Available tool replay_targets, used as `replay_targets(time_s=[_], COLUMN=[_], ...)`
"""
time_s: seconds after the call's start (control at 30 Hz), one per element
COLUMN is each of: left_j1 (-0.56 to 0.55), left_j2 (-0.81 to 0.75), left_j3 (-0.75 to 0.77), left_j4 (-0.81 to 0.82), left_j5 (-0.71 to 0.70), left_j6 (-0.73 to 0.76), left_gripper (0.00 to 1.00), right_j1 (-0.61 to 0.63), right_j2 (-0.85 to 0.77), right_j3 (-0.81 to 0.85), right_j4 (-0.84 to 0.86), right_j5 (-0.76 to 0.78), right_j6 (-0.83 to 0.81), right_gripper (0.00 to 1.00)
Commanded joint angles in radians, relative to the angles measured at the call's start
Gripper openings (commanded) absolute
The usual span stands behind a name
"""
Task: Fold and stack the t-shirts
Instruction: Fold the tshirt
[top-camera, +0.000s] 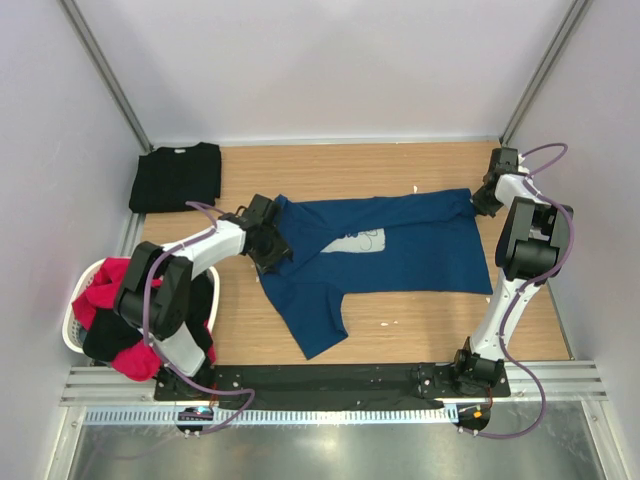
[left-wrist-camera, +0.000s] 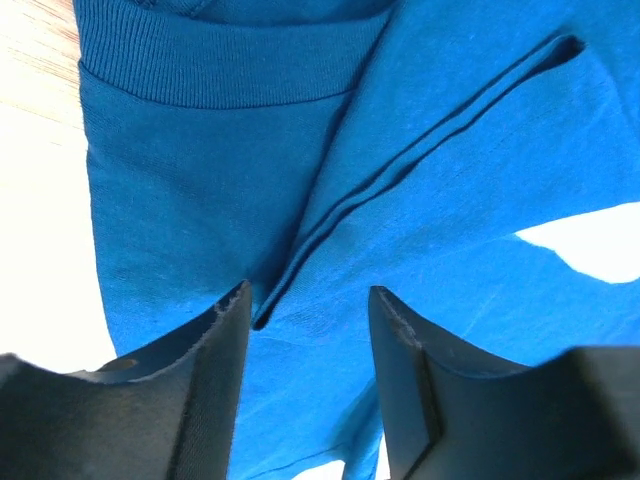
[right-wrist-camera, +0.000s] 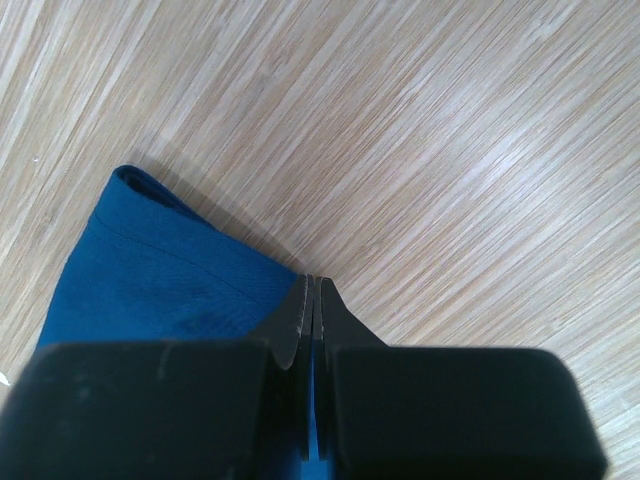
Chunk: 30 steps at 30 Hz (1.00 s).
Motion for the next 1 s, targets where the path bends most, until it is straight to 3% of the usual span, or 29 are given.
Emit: replay_targets(time_s=[0.0, 0.27, 0.3, 0.33, 0.5, 0.67, 0.97], left_j1=[0.002, 0.002, 0.002, 0.003, 0.002, 0.006, 0.146], left_j2=[0.015, 0.026, 0.024, 0.021, -0.037, -0.083, 0.019], left_j3=[0.016, 0.027, 0.033, 0.040, 0.074, 0.166, 0.556], left_j4=[0.006, -0.002, -0.002, -0.002, 0.009, 0.030, 0.233], left_j5=[0.015, 0.026, 0.020, 0.017, 0.003, -0.067, -0.030], left_j6=[0.034, 0.074, 0.095, 0.103, 0.189, 0.419, 0.862], left_gripper=[0.50, 0.19, 0.13, 0.00, 0.00, 0.00, 0.00], right_j1=[-0.001, -0.001, -0.003, -0.001, -0.001, -0.001, -0.001], right_j2=[-0.044, -0.031, -0.029, -0.029, -0.047, -0.081, -0.113], right_j3=[0.023, 0.058, 0.061, 0.068, 0.081, 0.118, 0.368], right_j4=[0.022, 0.007, 0.007, 0.004, 0.000, 0.007, 0.011], right_j5=[0.018, 0.027, 0.024, 0.023, 0.006, -0.057, -0.184], right_j6=[-0.014, -0.021, -0.019, -0.021, -0.039, -0.088, -0.105], right_gripper=[0.01, 0.01, 0.01, 0.01, 0.01, 0.01, 0.01])
